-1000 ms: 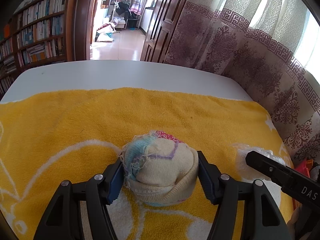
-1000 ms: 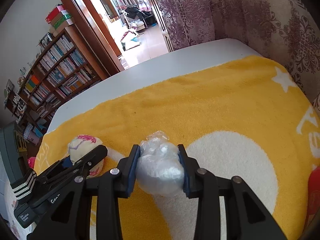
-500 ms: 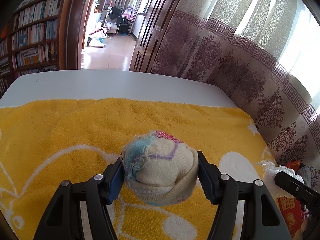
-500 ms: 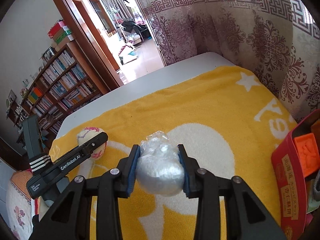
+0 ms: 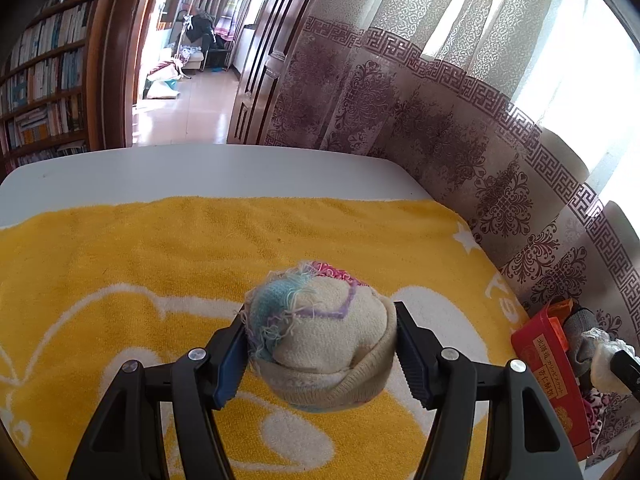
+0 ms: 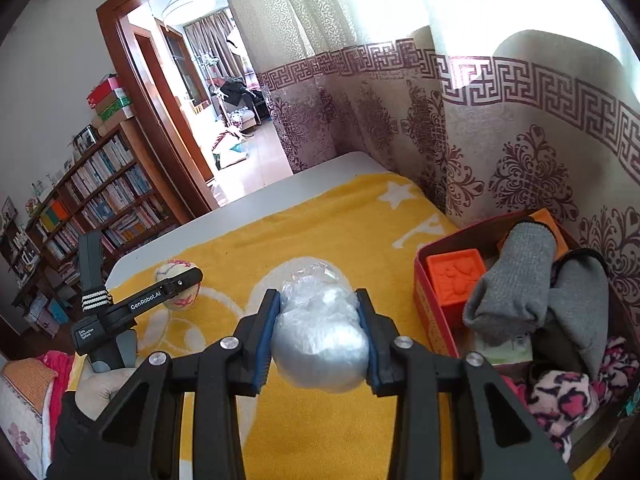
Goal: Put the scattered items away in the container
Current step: 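Carry plastic bundle into red tin with right while left lifts sock ball, then lower the sock ball into the red tin and open the left gripper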
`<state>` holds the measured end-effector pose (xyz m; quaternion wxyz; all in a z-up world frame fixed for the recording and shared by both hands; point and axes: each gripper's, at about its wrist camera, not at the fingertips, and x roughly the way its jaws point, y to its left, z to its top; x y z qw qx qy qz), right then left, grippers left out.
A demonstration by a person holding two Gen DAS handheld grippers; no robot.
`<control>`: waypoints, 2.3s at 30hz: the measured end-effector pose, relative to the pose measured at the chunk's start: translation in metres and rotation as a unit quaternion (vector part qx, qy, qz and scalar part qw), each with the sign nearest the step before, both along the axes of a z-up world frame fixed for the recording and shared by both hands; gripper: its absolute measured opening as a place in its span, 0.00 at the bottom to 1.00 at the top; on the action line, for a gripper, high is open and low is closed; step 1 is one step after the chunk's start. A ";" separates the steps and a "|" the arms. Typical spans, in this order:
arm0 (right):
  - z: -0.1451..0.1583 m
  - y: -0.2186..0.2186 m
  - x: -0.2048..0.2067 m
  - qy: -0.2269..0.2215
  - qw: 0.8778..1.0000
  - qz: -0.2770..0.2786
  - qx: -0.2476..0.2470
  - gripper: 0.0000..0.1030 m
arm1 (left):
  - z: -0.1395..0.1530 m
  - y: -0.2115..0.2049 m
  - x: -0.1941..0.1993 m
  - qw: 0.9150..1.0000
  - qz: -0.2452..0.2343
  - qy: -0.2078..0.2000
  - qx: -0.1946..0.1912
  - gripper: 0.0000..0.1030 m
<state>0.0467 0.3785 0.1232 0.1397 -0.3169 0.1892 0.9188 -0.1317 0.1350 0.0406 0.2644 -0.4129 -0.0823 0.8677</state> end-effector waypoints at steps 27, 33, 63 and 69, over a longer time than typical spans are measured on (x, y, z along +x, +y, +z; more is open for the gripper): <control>-0.033 0.103 0.112 -0.034 0.985 -0.142 0.088 0.39 | 0.042 0.113 0.119 0.986 -0.165 0.018 0.013 0.65; -0.042 0.097 0.112 -0.052 0.986 -0.118 0.109 0.39 | 0.048 0.148 0.146 0.979 -0.205 0.016 0.015 0.65; -0.007 0.095 0.168 0.070 0.984 -0.135 0.094 0.74 | 0.034 0.269 0.188 0.950 -0.312 0.003 0.010 0.65; -0.005 0.098 0.171 0.075 0.982 -0.145 0.091 0.74 | 0.032 0.272 0.189 0.943 -0.331 0.001 0.019 0.67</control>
